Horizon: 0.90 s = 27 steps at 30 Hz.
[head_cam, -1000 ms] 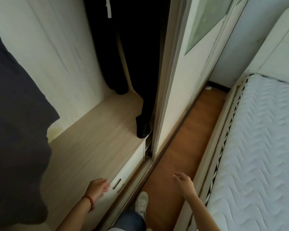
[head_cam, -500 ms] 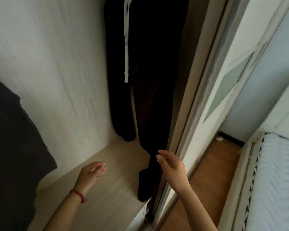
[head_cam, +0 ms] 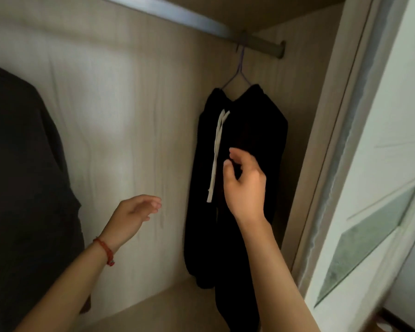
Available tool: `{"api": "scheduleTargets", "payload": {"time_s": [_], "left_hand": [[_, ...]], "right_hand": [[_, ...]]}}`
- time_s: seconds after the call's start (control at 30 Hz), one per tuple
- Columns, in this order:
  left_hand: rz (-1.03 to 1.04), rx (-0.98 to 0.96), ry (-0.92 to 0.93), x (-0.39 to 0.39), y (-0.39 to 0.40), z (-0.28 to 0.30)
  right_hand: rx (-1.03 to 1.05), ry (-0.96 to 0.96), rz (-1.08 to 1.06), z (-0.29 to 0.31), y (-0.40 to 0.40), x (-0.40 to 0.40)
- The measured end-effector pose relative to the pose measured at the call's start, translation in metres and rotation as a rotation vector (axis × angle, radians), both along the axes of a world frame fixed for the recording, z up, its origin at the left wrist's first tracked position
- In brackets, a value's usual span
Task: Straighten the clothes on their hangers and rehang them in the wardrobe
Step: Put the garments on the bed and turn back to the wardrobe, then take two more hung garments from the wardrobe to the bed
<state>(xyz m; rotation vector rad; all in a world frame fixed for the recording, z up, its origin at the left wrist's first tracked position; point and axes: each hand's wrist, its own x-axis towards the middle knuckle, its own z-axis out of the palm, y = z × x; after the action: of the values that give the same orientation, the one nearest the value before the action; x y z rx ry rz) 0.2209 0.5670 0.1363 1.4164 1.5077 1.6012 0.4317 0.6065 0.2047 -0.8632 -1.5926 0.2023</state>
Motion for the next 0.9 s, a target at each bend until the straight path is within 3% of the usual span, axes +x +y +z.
{"api": "scheduleTargets", "payload": {"time_s": [0.13,0.2,0.27,0.37,0.47,0.53,0.6,0.77,0.9], "left_hand": [[0.003,0.132,0.122,0.001,0.009,0.057],[0.018,0.194,0.164,0.000,0.009,0.081],[0.034,0.249,0.193,-0.002,0.008,0.101],[0.058,0.310,0.220,-0.004,0.006,0.125],[0.073,0.352,0.247,-0.009,0.002,0.138],[0.085,0.368,0.258,-0.015,-0.001,0.140],[0.103,0.379,0.266,-0.022,-0.006,0.140],[0.191,0.431,0.281,-0.039,-0.024,0.149],[0.257,0.454,0.321,-0.049,-0.044,0.163]], "right_hand": [[0.301,0.020,-0.214,0.056,0.020,-0.002],[0.356,0.047,-0.306,0.080,0.030,0.000],[0.289,0.057,-0.356,0.104,0.036,0.006],[-0.007,-0.039,-0.418,0.134,0.048,0.015],[-0.330,-0.158,-0.384,0.149,0.051,0.018],[-0.436,-0.242,-0.334,0.150,0.050,0.017],[-0.456,-0.261,-0.268,0.149,0.051,0.014],[-0.479,-0.014,0.029,0.145,0.047,-0.012],[-0.445,-0.025,0.082,0.136,0.036,-0.034]]}}
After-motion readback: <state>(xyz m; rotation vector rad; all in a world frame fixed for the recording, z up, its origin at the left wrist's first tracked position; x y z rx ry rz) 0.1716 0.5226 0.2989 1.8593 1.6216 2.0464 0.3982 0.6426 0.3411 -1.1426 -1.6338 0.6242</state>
